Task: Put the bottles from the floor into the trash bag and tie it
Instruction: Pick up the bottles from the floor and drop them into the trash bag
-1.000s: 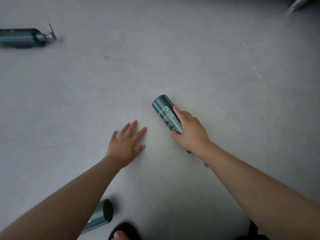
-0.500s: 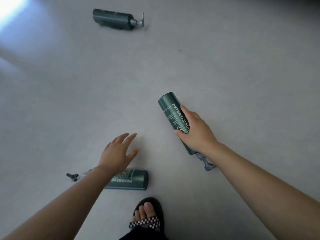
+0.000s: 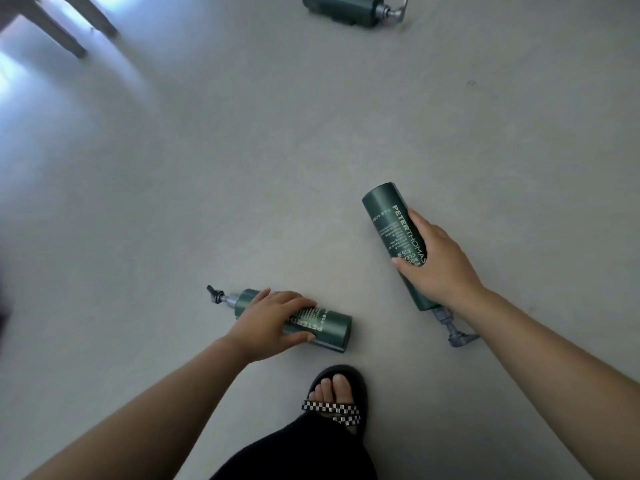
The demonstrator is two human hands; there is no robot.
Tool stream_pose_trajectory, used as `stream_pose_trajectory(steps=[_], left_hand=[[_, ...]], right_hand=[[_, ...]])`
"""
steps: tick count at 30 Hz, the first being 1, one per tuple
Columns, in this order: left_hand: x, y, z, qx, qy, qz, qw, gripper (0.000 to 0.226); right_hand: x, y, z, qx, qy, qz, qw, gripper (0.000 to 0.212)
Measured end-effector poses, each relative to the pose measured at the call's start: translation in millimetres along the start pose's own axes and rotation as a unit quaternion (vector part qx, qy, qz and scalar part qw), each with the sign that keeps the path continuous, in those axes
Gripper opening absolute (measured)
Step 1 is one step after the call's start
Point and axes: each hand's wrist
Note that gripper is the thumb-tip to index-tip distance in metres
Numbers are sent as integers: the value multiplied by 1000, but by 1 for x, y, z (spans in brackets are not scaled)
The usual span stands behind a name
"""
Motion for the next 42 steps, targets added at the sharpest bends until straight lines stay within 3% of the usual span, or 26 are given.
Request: stream_pose_trajectory(steps=[7,10,20,33,38,42], left_hand=[[-4,-37,-5,-92,92,-121,984,43],[-5,-58,-20,-89,141,-158,973,37],[11,-72,-50,27,91,-63,994,60],[-18,-121,-48,-26,107,-113,987,64],[-72,-148,-76,-52,92,-124,987,63],[-129,-131,-126,-77,106,-84,988,62]], right_hand=[[-24,7,-22,26,-13,-33,999,81],[-34,10,-34,49,-18,-47,998,80],[-38,9,-50,74,0,-45,996,81],[-49,-3,-56,90,-67,-50,992,78],[-86,0,-32,88,-67,-43,993,78],[-136,44,10,134,-86,-63,985,76]])
Point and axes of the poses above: each hand's wrist, its own y-axis away from the middle knuckle, its own x-axis out of the palm, z = x × y, and after that the axes turned 9 degrees about x, right-handed
